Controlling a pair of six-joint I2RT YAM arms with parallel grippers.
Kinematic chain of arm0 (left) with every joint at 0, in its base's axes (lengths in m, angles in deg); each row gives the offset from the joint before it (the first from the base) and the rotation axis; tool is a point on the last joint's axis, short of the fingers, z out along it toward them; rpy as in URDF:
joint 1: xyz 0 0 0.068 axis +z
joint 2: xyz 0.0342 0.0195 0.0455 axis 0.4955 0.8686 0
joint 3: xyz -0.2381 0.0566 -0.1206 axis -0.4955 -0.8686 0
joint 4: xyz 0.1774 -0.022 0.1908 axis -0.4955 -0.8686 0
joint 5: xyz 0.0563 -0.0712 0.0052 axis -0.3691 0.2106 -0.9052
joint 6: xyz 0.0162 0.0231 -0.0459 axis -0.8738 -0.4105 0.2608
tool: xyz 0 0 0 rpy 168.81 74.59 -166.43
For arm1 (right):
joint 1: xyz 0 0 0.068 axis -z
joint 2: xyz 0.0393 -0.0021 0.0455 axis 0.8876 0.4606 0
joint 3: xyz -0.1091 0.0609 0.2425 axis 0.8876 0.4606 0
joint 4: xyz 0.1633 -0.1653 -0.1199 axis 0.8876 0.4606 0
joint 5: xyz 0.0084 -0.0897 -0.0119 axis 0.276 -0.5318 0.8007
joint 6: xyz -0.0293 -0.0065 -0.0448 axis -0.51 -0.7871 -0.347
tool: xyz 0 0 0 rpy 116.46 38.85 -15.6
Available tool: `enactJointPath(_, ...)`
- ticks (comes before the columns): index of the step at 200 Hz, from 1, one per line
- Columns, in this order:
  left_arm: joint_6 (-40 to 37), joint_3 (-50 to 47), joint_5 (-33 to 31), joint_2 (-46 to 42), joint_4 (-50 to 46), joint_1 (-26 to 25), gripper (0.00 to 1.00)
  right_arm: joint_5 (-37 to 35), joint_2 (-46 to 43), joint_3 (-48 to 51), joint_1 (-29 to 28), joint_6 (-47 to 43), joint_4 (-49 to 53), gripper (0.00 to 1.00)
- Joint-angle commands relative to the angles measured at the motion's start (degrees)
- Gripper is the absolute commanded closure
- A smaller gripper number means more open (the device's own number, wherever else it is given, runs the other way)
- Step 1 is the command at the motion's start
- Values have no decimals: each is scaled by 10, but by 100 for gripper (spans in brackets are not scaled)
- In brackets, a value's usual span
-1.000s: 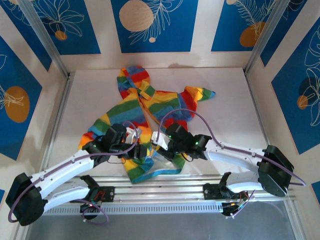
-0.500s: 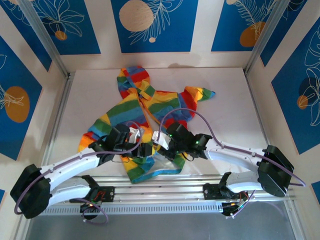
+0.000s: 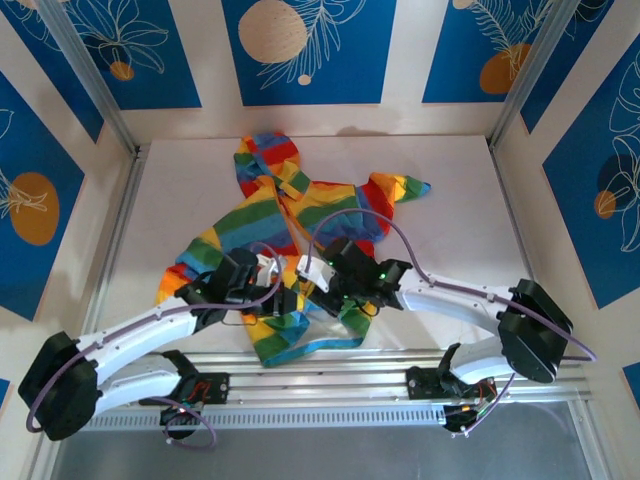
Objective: Zip up the jacket
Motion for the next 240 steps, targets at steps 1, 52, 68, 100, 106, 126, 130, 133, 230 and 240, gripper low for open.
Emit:
enactJointPath(1, -17, -11, 0, -20, -55, 1, 100, -26, 29, -35, 13, 40, 2, 100)
enactJointPath(52, -6, -26, -10, -47, -54, 1, 100, -53, 86, -86, 35, 73, -10, 100)
enactJointPath(68, 0, -32, -10, -55, -53, 0, 100, -66, 103, -103, 39, 72, -9, 100)
enactJointPath(100, 5, -42, -15, -77, -57, 1, 100, -84, 133, -138, 52, 72, -7, 100)
enactJointPath(106, 7, -43, -16, -80, -57, 1, 100, -85, 139, -144, 55, 72, -6, 100)
enactJointPath(126, 11, -46, -19, -89, -55, 1, 100, -86, 158, -165, 65, 69, -7, 100)
enactJointPath(130, 12, -46, -19, -90, -56, 1, 100, -86, 161, -169, 67, 67, -8, 100)
enactJointPath(133, 13, -47, -20, -90, -55, 1, 100, -86, 164, -172, 68, 66, -9, 100)
enactJointPath(230, 22, -60, -37, -88, -44, 1, 100, -54, 258, -288, 141, 33, 9, 100)
enactJointPath(240, 25, -64, -41, -82, -36, 1, 100, -48, 267, -298, 150, 31, 10, 100)
